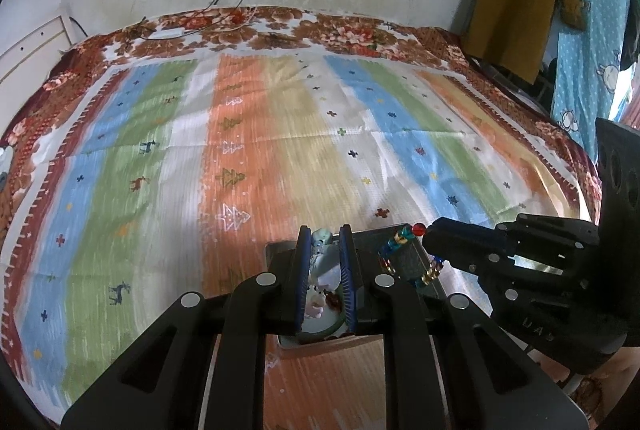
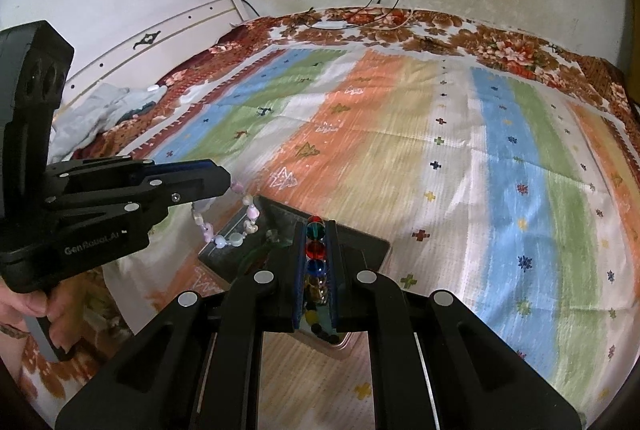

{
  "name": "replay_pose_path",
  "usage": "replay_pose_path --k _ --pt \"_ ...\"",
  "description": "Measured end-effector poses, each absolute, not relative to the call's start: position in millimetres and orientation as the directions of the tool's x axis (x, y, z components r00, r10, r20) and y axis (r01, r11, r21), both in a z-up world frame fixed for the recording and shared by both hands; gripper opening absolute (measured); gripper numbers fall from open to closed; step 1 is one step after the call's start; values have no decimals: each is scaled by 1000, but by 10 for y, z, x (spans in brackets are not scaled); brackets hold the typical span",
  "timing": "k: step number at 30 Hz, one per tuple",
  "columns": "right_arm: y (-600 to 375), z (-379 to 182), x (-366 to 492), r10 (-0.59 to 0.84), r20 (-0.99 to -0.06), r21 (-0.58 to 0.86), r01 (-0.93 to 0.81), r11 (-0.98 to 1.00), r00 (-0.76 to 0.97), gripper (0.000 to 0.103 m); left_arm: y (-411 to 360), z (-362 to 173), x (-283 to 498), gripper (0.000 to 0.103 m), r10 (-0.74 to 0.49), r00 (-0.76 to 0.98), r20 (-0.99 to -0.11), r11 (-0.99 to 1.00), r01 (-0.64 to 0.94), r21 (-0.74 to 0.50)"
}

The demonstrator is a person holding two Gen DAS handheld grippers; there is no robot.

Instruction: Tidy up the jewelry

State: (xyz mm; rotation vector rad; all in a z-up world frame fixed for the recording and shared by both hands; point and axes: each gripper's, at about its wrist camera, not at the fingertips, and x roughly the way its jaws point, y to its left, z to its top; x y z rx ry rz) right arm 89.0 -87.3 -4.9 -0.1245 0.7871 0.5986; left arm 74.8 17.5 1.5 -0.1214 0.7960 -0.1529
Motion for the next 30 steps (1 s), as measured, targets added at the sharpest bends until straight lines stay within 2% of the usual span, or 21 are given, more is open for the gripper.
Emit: replay_pose_path --k 5,7,8,9,10,11,14,19,26,30 --pt "-885 -51 867 470 -697 130 -549 826 541 10 175 -44 729 16 -198 666 -719 978 89 -187" --pt "-902 -53 857 477 -696 141 -550 823 536 11 186 -60 724 37 -190 663 -724 979 77 -186" --pt "-907 -47 847 476 -695 137 -552 823 538 13 203 -47 708 37 -179 671 -719 981 68 -180" --pt "-912 -40 832 473 -693 129 -553 823 544 16 213 -38 695 37 -170 676 -717 983 63 -174" --pt "-925 -30 810 469 -689 120 -552 825 553 26 229 -31 681 39 -161 681 -715 984 56 -169" --pt "-941 -28 800 469 -686 119 -550 826 556 31 255 -28 667 40 -153 683 -714 985 47 -166" --pt "-1008 -7 753 475 -678 126 -547 828 562 36 295 -34 631 47 -128 685 -717 988 29 -149" --pt "-1106 32 666 479 -659 129 -540 832 581 49 333 -44 541 65 -117 680 -724 990 20 -141" --pt "-1226 29 573 468 -652 128 -522 843 597 65 361 -62 414 78 -121 676 -726 989 19 -147" --pt "-1279 26 525 465 -651 129 -516 847 600 70 365 -63 349 86 -118 679 -725 988 10 -151"
